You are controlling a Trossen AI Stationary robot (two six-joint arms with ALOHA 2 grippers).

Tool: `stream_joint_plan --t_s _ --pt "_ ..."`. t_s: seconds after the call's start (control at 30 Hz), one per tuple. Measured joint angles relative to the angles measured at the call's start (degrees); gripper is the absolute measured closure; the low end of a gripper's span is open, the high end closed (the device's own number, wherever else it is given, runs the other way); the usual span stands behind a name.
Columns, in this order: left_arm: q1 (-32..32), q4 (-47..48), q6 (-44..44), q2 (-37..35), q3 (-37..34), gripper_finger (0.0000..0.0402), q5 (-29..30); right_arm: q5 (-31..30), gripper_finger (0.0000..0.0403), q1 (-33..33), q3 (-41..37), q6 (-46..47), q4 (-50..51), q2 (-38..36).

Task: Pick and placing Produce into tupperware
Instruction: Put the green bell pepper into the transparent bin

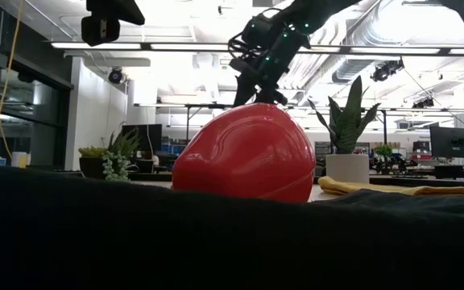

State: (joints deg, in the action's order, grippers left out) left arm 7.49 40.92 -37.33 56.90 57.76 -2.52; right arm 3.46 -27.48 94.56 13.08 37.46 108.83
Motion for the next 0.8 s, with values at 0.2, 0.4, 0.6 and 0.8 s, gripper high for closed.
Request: stream_joint_plan --t_s 0.2,0.4,0.6,0.8 --pt "0.0 0.0 0.0 0.0 0.0 0.0401 0.0 0.2 0.0179 1.2 0.0 0.4 0.1 1.8" --pt "0.0 0.0 0.0 0.0 0.0 0.0401 -0.1 1.0 0.0179 2.0 0.0 1.2 0.2 3.8" --pt "0.0 0.0 0.0 0.0 0.0 0.0401 0.0 1.6 0.0179 2.5 0.0 1.6 0.1 5.9" --pt "0.0 0.6 0.0 0.0 0.0 0.0401 -0.1 1.6 0.0179 2.5 0.0 1.7 0.1 7.1"
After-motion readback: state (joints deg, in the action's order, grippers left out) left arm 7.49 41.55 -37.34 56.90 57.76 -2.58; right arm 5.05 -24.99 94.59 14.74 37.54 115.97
